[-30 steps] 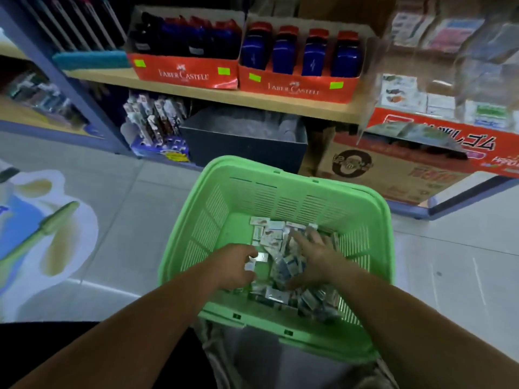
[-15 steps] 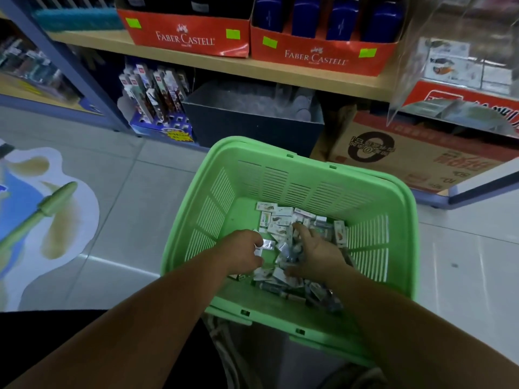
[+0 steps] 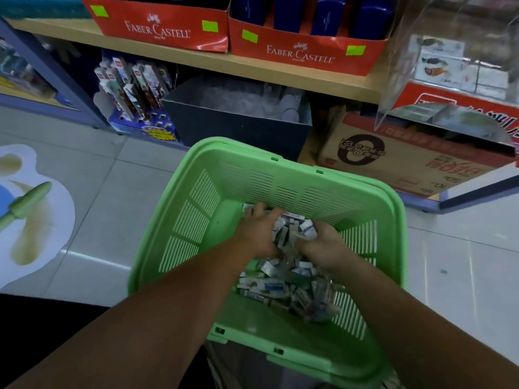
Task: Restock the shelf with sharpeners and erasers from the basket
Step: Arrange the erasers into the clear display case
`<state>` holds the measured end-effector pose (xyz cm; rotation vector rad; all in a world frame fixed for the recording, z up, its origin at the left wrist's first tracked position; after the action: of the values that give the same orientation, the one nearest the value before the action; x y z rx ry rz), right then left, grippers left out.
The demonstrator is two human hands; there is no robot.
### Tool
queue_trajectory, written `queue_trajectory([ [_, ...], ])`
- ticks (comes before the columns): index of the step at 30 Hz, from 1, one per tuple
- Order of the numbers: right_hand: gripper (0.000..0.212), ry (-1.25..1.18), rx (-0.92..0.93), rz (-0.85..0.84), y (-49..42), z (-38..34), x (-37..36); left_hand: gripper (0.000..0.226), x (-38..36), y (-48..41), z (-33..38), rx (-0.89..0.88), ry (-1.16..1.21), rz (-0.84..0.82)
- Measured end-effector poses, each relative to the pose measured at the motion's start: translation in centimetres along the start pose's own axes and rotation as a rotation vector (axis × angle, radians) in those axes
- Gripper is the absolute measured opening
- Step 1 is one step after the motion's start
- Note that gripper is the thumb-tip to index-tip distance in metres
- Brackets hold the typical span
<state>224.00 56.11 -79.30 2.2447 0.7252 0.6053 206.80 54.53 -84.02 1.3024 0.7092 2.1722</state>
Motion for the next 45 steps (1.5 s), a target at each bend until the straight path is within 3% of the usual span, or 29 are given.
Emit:
queue_trajectory([
  [6,0.030,-0.520,-0.066,0.004,1.2,-0.7,-0.4,0.099,-0.7,-0.7,0.3,-0.042,-0.252,0.206],
  [11,0.026,-0.662,-0.085,0.040,2.1,-1.5,-0.1,0.092,-1.2,-0.9,-0.1,-0.200,-0.176,0.121],
  [15,0.023,-0.844,-0.157,-0.028,2.3,-1.8,0.3,0.100,-1.2,-1.1,0.1,-0.146,-0.244,0.124],
  [20,0.041,-0.959,-0.144,-0.123,2.1,-2.3,0.0,0.085,-1.3,-1.6,-0.2,-0.118,-0.242,0.116],
  [23,0.045,-0.971,-0.138,-0.144,2.2,-2.5,0.0,0.082,-1.4,-1.9,-0.4,-0.131,-0.264,0.106],
  [28,0.020,-0.945,-0.116,-0.305,2.7,-3.0,0.2,0.099,-2.0,-1.4,-1.3,0.001,-0.321,0.077],
  [31,0.025,-0.869,-0.126,-0.294,2.5,-2.7,0.3,0.096,-1.6,-1.4,-1.3,-0.035,-0.264,0.035],
  [34,0.012,-0.825,-0.143,-0.262,2.6,-2.7,0.4,0.087,-1.9,-1.4,-1.4,-0.071,-0.161,0.042],
  [39,0.018,-0.747,-0.167,-0.187,3.5,-2.3,0.9,0.045,-0.9,-1.2,-1.6,-0.069,-0.084,0.019],
  [42,0.017,-0.669,-0.152,-0.129,4.0,-2.2,1.0,0.040,-1.5,-0.4,-1.6,-0.040,-0.085,-0.007],
  [45,0.003,-0.631,-0.095,-0.135,5.1,-3.1,0.9,0.033,-1.4,0.3,-1.7,-0.023,-0.094,0.008],
])
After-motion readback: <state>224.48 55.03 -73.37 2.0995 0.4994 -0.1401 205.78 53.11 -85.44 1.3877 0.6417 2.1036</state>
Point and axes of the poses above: each hand's wrist, its own y-axis away from the middle knuckle, its own x-axis out of the back of the hand, z = x × y, the point moved 2 cm from there along -y, towards the middle knuckle, and after that the axes turned 11 degrees about -z, right-handed, at the moved point
